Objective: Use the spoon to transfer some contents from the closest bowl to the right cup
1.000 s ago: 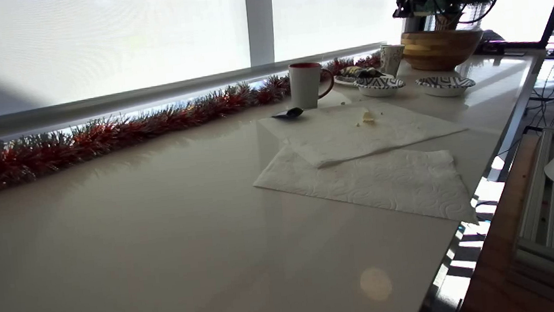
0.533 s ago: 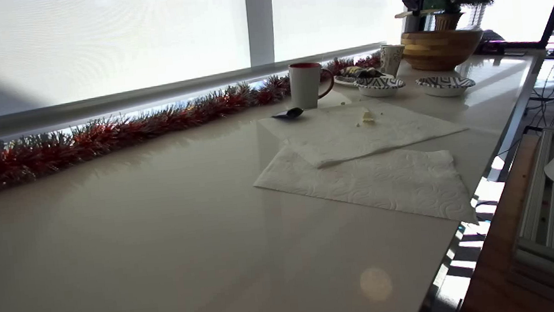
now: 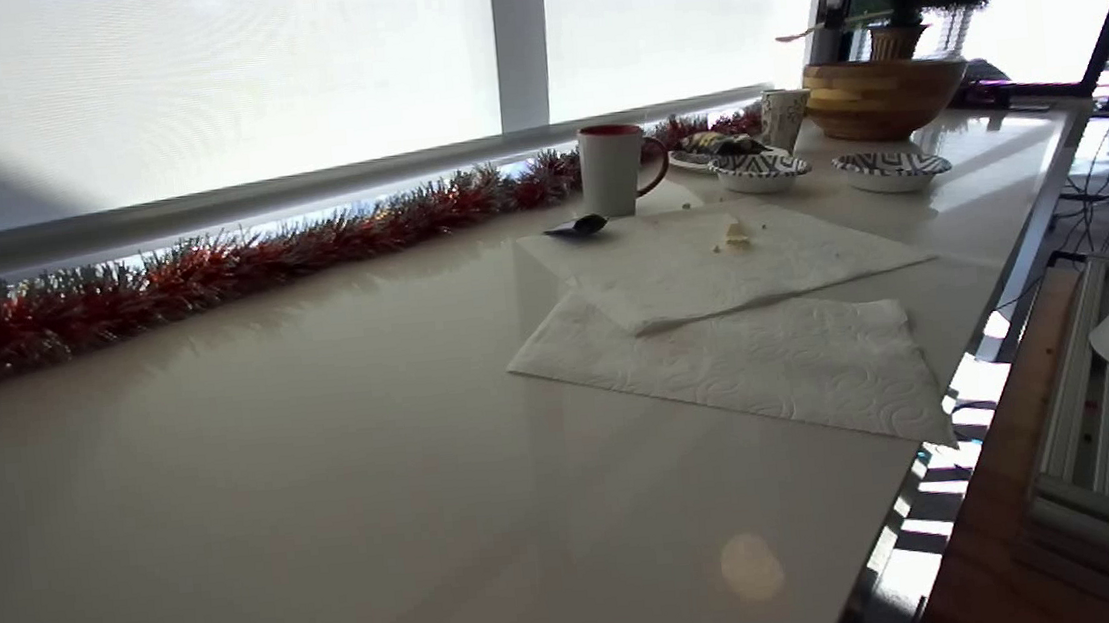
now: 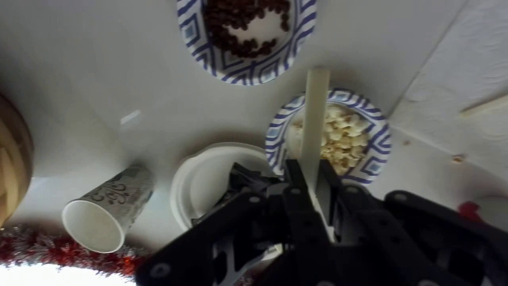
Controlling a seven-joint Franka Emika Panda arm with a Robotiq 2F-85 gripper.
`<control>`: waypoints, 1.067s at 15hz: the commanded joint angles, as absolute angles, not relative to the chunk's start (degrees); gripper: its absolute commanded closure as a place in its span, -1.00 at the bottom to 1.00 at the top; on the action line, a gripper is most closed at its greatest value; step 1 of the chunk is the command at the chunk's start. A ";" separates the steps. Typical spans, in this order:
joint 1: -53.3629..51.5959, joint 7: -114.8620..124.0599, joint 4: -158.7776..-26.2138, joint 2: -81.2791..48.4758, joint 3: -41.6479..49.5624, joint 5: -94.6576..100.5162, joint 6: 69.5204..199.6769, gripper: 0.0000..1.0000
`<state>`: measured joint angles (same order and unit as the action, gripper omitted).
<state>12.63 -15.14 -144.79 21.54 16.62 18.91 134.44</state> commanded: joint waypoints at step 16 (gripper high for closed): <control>2.41 -31.07 -158.90 29.81 15.34 9.24 130.49 0.93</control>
